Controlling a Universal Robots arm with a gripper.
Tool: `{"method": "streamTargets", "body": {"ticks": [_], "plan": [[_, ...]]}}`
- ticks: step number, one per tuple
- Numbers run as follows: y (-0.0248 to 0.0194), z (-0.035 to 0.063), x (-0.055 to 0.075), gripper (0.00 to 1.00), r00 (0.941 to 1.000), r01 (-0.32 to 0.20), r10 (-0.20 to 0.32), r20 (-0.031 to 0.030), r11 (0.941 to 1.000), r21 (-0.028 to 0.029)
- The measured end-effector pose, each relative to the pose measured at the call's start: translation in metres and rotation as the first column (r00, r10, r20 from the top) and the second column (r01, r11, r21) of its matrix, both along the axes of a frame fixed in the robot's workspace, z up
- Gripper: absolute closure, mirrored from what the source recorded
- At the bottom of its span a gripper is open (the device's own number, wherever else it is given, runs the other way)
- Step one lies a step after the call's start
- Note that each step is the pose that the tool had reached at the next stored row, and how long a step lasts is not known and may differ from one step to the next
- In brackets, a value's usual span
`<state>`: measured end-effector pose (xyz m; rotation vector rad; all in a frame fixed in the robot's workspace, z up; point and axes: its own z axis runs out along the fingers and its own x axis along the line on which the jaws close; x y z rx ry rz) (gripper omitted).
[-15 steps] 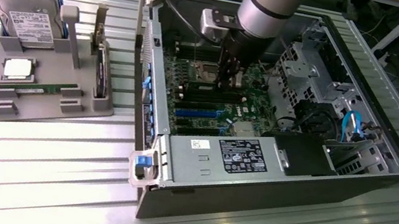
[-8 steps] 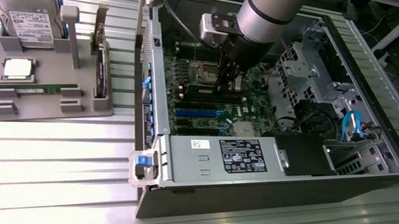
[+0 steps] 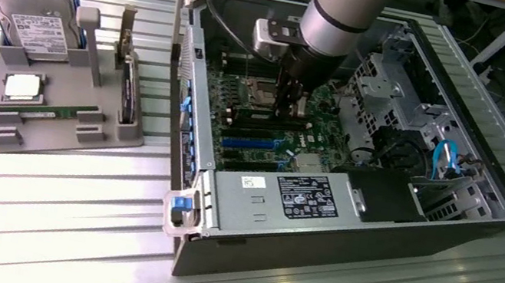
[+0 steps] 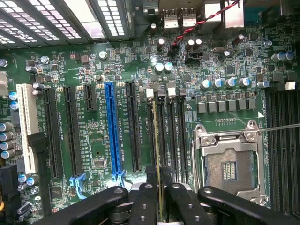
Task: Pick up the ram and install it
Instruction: 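Insert the ram into the slot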
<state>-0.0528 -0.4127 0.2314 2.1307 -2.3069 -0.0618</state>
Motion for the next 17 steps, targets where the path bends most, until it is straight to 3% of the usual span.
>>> {"method": "streamTargets", "body": {"ticks": [17], "plan": [[0.0000, -0.0034, 0.0001, 0.86, 0.9998, -0.018, 0.018, 0.0000, 0.9998, -0.0004]]}}
